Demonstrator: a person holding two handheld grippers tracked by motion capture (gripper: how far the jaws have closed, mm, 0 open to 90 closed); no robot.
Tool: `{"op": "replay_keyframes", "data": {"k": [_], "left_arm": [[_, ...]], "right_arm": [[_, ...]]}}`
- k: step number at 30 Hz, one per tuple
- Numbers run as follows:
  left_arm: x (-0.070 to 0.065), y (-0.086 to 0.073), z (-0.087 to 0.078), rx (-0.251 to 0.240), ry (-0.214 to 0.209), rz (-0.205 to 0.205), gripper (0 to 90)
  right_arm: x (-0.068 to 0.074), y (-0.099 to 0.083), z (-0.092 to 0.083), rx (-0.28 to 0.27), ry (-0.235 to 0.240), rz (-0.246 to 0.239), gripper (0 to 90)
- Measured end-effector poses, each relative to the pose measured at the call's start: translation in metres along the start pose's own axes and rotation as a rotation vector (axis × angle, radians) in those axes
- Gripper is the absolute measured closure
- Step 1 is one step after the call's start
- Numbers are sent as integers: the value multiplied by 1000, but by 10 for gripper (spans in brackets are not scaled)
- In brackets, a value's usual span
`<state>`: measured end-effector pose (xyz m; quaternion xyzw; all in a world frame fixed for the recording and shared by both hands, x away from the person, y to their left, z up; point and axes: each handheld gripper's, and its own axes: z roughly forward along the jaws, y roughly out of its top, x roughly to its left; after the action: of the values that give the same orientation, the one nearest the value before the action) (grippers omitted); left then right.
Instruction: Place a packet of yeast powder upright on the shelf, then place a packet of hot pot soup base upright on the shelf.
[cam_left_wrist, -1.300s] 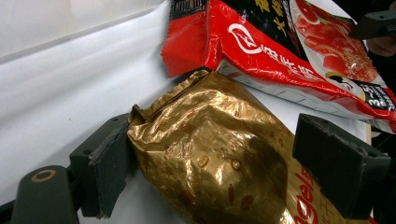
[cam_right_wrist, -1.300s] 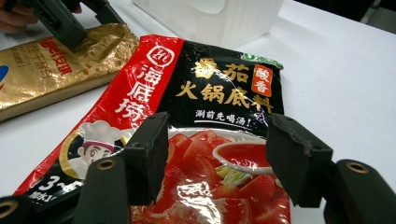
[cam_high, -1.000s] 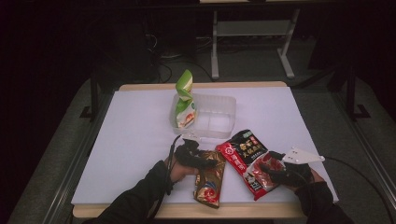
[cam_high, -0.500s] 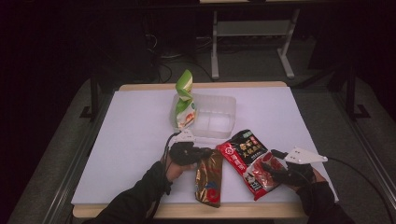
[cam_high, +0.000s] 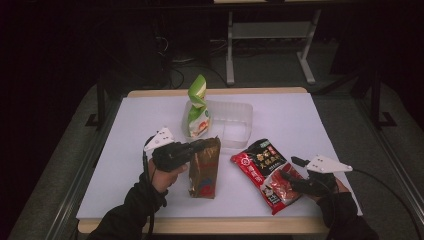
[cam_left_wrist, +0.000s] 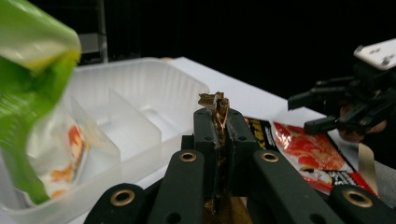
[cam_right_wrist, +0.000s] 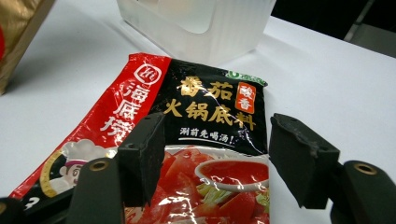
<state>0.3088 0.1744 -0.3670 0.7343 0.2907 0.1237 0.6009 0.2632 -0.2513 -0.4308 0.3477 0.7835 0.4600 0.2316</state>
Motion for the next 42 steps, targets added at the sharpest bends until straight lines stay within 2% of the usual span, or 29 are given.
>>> {"op": "replay_keyframes", "data": {"k": [4, 10, 13, 24, 36, 37, 40, 41, 42], "left_arm": [[1, 3, -6, -36, 18, -4, 863], [0, 8, -11, -76, 16, 8, 867], [0, 10, -12, -88, 10, -1, 867], [4, 15, -20, -140, 51, -3, 871], [11, 28, -24, -204, 123, -7, 871], [12, 32, -23, -210, 145, -1, 871], [13, 37, -21, -231, 155, -13, 871], [12, 44, -18, -232, 181, 3, 871], [12, 44, -18, -232, 181, 3, 871]], "right_arm": [[0, 1, 2, -1, 3, 0, 354], [-4, -1, 1, -5, -5, 6, 354], [-4, -1, 0, -9, -11, 7, 362], [-5, -1, -1, -17, -22, 6, 361], [-3, -2, 0, -12, -19, 10, 360], [-3, -2, 0, -10, -18, 11, 361], [-2, -3, -1, -5, -19, 9, 360], [-2, -3, -1, -9, -21, 12, 360], [-2, -3, -1, -9, -21, 12, 360]]}}
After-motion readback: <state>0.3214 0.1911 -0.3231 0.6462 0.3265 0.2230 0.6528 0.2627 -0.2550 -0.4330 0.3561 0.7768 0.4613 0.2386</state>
